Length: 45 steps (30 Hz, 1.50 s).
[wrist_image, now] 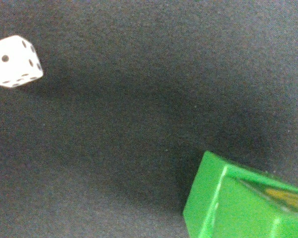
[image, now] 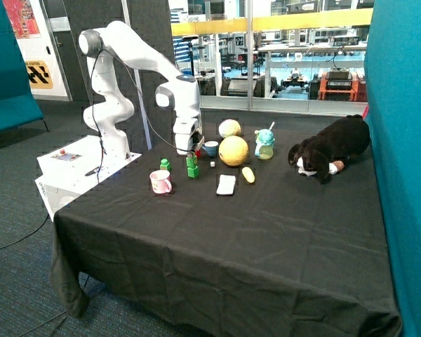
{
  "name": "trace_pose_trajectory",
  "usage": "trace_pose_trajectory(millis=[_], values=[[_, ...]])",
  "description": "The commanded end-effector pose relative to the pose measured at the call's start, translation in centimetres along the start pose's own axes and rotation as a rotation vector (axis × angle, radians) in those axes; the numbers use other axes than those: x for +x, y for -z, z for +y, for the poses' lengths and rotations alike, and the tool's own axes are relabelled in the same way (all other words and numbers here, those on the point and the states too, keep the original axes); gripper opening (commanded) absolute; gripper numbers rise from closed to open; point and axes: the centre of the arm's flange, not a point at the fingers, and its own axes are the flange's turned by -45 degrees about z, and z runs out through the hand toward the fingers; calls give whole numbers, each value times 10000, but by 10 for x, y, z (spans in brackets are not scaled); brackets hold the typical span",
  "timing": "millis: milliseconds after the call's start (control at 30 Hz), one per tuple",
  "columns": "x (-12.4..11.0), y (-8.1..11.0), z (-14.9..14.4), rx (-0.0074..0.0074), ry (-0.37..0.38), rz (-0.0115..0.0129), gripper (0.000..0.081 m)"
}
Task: Stack green blocks
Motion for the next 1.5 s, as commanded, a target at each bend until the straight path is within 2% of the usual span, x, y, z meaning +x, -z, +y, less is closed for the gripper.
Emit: trace_pose_trajectory(millis=[0, 667, 700, 833, 933, 1067, 1467], values=[[-3, -3, -4, -26, 43, 30, 0], [-7, -11, -6, -26, 76, 30, 0], [-7, -10, -7, -26, 87, 30, 35], [-6, -10, -8, -26, 131, 30, 307], [-5, -9, -8, -26, 149, 30, 413], [-5, -10, -8, -26, 151, 30, 494], [-1, -8, -9, -26, 161, 30, 612]])
